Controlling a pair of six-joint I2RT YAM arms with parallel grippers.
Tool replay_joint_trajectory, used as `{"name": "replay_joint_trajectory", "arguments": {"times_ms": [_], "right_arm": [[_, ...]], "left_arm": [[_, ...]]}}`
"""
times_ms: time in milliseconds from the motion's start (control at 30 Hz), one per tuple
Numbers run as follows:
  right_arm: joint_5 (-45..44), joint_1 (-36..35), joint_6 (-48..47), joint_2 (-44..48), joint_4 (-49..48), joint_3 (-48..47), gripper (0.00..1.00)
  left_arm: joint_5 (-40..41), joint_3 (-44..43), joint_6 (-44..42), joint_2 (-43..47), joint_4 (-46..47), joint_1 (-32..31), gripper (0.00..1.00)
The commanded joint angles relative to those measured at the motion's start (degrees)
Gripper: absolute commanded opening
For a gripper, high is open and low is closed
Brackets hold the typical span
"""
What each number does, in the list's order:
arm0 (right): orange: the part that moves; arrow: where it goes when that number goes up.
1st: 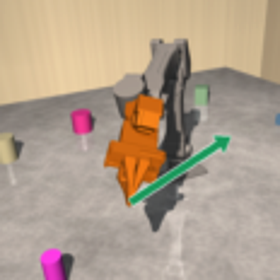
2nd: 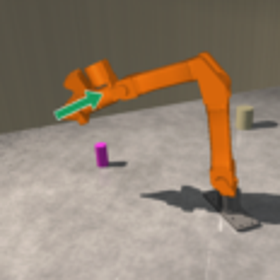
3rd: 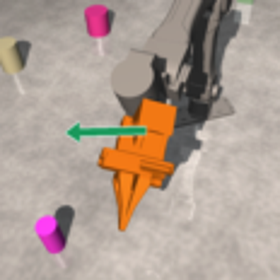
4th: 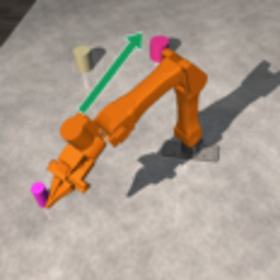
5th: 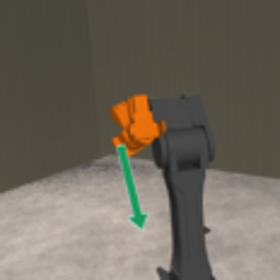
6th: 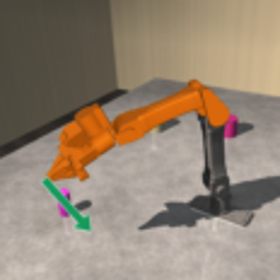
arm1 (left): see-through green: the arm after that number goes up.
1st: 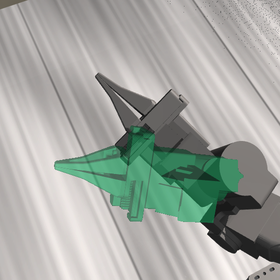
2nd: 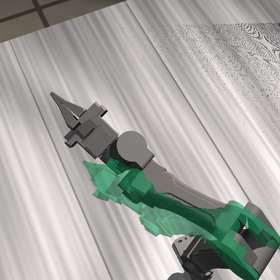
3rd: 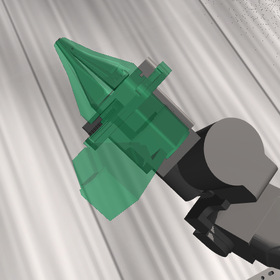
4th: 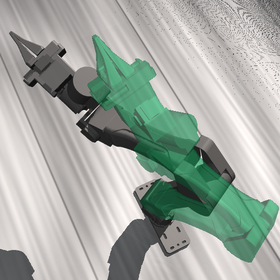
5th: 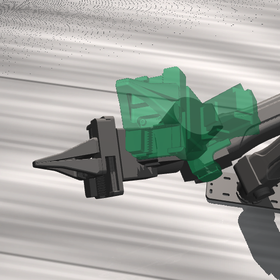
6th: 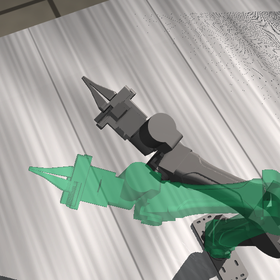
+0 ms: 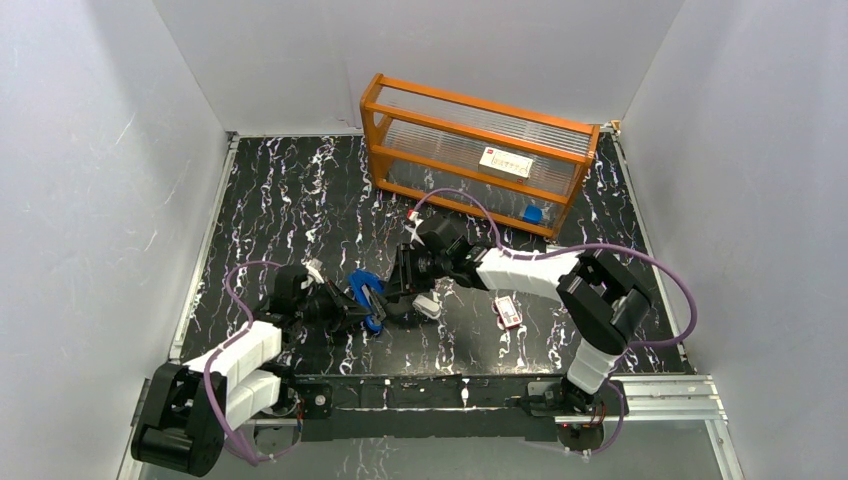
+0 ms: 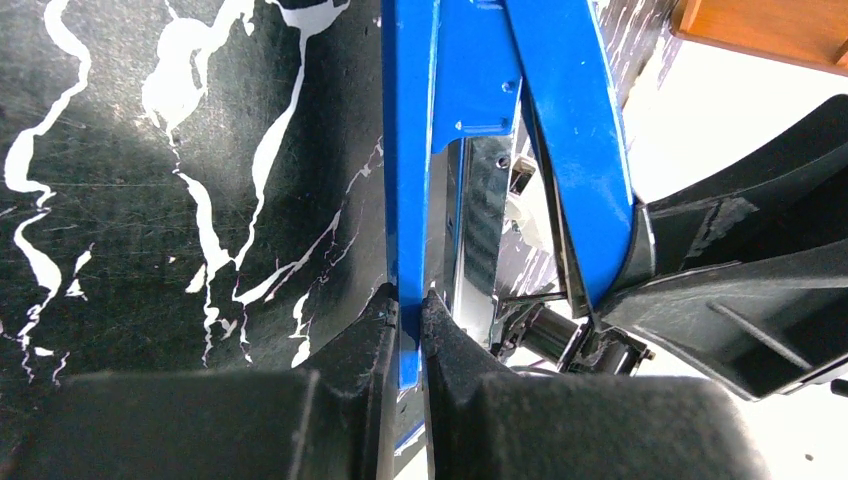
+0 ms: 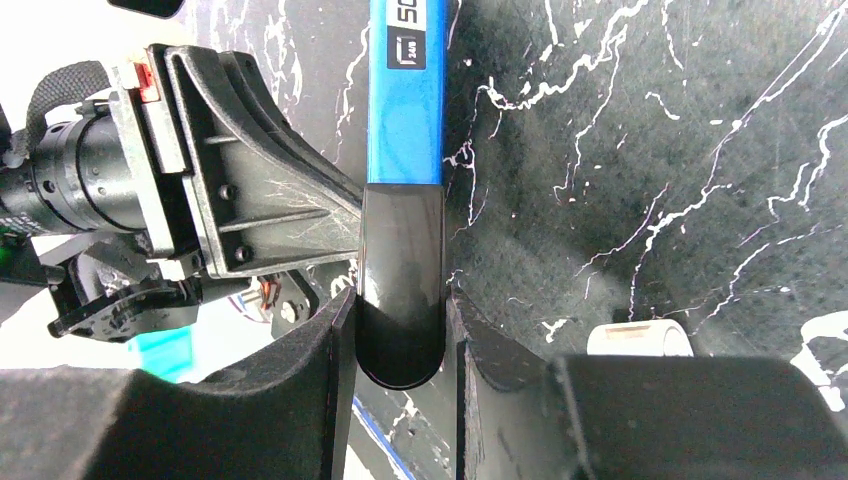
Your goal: Load the staples into the stapler
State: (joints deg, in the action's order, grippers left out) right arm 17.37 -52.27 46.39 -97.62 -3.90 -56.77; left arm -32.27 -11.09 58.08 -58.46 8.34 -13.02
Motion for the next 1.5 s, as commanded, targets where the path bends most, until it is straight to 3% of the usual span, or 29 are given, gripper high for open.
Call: {"name": "replay_joint_trajectory", "arguments": {"times_ms": [0, 467, 633, 800, 1000, 1467], "right_arm": [[0.4, 3.2, -8.7, 2.3, 3.3, -6.3, 0.21], [0.2, 7.2, -30.0, -5.2, 23.6, -23.2, 0.3], [1.4, 8.1, -33.7, -6.5, 27.2, -26.9, 0.3], [2.8, 9.5, -36.4, -5.5, 31.3, -29.7, 0.3], [4.8, 10.4, -38.1, -3.6, 35.1, -31.5, 0.3], [5.5, 14.2, -44.4, -0.2, 42.1, -38.1, 0.3]], "left_arm": [[0.7, -1.4, -2.5, 1.3, -4.0, -0.1, 0.0], [-2.9, -3.2, -6.3, 4.1, -4.7, -2.3, 0.0], [-1.4, -3.1, -7.0, 5.3, -4.6, -7.4, 0.0], [5.1, -1.5, -8.2, 8.7, -4.6, -13.3, 0.0], [8.7, -1.6, -11.0, 10.8, -4.5, -15.3, 0.0], [7.9, 0.1, -14.6, 15.9, -0.8, -20.9, 0.0]]}}
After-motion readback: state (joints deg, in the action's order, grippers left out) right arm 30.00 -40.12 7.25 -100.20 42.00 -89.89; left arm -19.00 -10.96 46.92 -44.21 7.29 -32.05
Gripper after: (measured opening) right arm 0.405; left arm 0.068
